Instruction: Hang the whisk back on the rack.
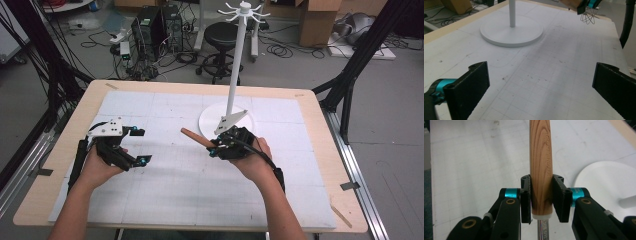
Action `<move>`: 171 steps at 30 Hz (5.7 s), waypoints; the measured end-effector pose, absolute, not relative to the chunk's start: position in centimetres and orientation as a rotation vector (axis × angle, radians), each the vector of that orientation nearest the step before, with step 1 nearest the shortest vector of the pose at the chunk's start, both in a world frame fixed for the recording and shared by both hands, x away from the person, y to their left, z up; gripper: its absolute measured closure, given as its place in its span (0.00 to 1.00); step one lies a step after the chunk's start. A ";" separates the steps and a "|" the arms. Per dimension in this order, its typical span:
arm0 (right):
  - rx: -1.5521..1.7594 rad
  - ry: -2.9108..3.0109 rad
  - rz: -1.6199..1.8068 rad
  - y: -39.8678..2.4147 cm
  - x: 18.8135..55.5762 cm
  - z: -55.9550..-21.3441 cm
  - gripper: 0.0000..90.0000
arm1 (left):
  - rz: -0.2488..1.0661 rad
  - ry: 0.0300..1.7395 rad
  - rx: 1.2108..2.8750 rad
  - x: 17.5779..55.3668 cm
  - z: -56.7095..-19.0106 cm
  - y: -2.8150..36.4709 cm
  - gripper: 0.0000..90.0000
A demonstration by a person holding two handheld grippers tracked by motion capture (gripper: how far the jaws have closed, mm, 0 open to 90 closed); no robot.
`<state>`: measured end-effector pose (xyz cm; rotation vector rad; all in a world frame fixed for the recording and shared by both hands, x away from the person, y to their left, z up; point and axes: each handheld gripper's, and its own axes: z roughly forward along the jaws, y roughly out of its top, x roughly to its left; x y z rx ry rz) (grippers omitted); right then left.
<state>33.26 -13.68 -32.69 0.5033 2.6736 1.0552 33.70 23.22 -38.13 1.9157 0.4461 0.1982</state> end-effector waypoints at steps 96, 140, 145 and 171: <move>0.751 1.885 1.467 -26.7 35.3 -18.6 0.79 | 0.204 0.432 1.911 33.6 -37.7 23.2 0.02; 0.830 1.868 1.387 -25.5 37.9 -17.5 0.79 | 0.209 0.433 1.906 33.5 -37.6 23.4 0.02; 0.865 1.864 1.385 -25.7 38.4 -17.7 0.79 | 0.208 0.436 1.907 33.5 -37.6 23.4 0.02; 0.909 1.895 1.370 -25.2 39.9 -18.5 0.79 | 0.205 0.439 1.911 33.6 -37.7 23.4 0.02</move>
